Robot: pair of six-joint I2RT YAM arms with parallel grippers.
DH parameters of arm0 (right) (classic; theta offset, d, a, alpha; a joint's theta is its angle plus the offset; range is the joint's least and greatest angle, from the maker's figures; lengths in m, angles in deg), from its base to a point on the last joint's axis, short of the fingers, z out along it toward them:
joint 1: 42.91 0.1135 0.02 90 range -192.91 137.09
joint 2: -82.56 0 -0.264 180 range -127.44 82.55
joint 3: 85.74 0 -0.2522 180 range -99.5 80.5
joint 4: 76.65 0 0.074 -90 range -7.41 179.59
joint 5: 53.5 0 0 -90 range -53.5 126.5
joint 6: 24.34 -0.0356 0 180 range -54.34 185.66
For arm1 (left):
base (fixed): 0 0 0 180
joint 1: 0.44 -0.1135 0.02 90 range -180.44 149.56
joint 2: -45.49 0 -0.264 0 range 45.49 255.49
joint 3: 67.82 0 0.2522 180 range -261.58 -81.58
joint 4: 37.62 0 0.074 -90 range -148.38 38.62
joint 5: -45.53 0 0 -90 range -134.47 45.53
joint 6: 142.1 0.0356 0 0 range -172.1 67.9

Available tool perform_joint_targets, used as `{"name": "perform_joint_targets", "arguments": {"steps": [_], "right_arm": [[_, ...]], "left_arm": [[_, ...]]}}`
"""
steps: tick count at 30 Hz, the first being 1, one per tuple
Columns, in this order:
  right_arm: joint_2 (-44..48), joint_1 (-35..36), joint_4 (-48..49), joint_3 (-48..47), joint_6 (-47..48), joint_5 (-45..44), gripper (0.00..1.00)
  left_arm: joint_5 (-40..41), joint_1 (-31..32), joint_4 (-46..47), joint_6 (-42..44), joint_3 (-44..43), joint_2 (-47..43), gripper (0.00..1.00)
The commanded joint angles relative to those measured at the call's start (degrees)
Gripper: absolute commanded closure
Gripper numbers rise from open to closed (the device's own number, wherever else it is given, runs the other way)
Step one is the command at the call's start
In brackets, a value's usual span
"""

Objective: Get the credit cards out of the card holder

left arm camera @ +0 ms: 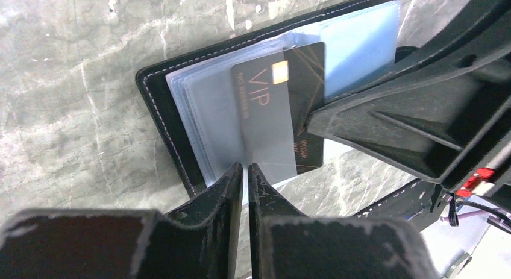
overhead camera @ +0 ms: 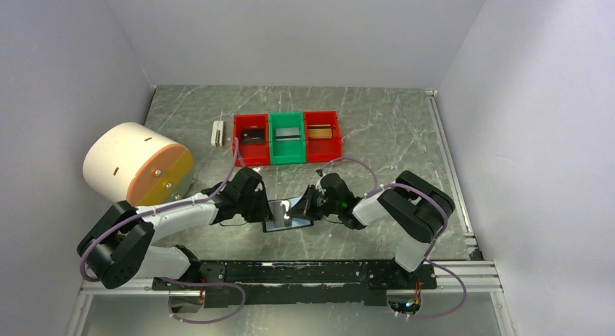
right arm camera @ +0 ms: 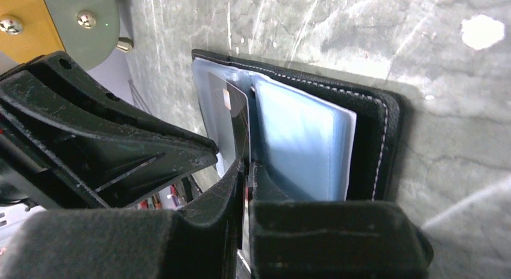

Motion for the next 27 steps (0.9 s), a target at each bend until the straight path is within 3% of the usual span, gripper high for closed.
{"name": "perform_joint_targets", "arguments": {"steps": [1,7,13,20,27], "right_arm": [[4.56,-0.3,-5.39,1.75,2.32,-5.3,1.0],[6.0,-0.47,-7.61,1.71,2.94,-3.51,1.0],[3.43,-0.45,-2.36,1.7,0.36,-1.75,0.85],[0.37,-0.51,2.22,1.65,-2.22,-0.73,0.8],[-1.97,-0.41,4.39,2.37,-3.26,-0.96,0.69]], "left_arm": [[3.53,0.58,-3.61,-0.12,1.4,-1.68,0.84],[1.75,0.64,-0.42,0.06,2.02,-1.48,0.84],[2.23,0.82,-1.77,0.93,0.76,0.12,0.85],[2.49,1.02,-2.43,1.08,0.84,1.12,0.86],[2.22,1.27,-2.29,1.51,0.45,1.8,0.88]]}}
